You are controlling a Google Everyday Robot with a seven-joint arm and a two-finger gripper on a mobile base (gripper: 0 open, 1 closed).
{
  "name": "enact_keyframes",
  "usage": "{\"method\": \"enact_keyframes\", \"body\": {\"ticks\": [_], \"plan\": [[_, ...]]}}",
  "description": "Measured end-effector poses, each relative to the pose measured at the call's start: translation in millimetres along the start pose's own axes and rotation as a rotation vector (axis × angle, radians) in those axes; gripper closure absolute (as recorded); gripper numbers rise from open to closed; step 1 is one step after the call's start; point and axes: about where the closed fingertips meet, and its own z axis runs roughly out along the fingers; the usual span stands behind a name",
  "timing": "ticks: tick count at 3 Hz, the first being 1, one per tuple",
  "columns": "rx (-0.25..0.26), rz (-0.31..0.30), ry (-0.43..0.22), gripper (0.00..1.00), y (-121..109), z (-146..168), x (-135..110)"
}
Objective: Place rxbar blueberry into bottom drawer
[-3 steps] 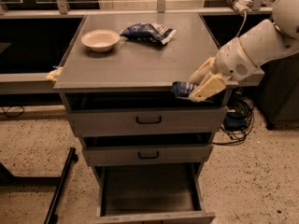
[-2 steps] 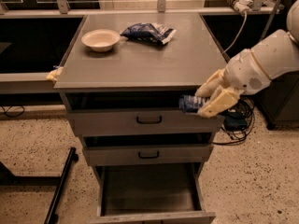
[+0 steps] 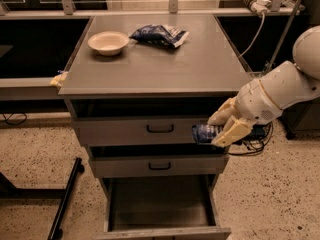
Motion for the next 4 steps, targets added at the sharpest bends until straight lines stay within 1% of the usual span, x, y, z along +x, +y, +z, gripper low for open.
{"method": "enact_keyframes", "body": {"ticks": [1, 2, 3, 4], "plan": [[0.003, -0.016, -0.007, 1.0, 3, 34, 26], [0.015, -0.061, -0.013, 1.0, 7, 98, 68], [0.023, -0.089, -0.037, 1.0, 5, 161, 98], [0.006, -0.101, -0.052, 1.0, 2, 217, 123]]}}
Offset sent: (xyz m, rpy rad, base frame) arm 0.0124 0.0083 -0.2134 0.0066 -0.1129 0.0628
